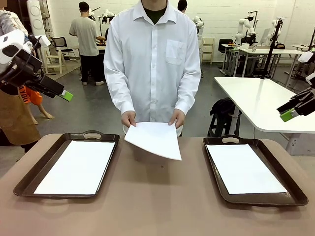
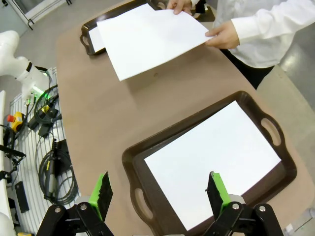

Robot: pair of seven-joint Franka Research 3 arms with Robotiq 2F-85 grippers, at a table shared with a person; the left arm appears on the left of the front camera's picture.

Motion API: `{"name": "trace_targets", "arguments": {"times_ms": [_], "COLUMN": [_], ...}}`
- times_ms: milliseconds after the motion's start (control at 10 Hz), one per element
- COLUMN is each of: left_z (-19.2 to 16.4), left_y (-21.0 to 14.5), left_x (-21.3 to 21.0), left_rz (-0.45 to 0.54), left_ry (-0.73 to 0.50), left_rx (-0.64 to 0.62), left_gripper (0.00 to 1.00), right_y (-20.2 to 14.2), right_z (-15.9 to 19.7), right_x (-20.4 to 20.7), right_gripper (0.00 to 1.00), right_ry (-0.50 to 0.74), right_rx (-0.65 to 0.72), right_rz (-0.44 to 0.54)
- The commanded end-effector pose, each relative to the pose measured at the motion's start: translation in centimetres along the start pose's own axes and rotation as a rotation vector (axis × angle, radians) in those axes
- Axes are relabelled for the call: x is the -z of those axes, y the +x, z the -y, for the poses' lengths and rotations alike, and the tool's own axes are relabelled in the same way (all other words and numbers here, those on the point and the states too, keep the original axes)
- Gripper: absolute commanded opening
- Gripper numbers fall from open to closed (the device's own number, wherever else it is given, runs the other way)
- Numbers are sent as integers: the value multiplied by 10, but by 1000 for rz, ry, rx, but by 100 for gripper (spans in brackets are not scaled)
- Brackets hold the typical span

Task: Sort the A4 documents.
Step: Receive the A4 Paper.

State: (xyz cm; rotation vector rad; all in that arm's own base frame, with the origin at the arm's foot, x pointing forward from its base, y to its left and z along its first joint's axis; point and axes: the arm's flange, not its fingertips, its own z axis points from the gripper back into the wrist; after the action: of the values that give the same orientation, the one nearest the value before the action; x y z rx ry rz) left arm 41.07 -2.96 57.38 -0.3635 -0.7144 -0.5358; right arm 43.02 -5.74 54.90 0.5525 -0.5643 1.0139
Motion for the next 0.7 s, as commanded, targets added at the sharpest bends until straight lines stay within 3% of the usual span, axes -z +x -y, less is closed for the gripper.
{"name": "trace_targets", "arguments": {"times_ms": [0,600], "left_z": [1,1], "left_y": [0,0], "left_x": [0,0], "left_rz": [-2,-2], "left_ry": [5,5], "left_rx": [2,2], "left_gripper": [100,100], "right_y": [2,2], "right_z": [-1,-1], "right_x": [1,1], "right_gripper": [100,100], "right_ry": [-3,-3], "right_rx": [3,3], "right_rz": [0,0]}}
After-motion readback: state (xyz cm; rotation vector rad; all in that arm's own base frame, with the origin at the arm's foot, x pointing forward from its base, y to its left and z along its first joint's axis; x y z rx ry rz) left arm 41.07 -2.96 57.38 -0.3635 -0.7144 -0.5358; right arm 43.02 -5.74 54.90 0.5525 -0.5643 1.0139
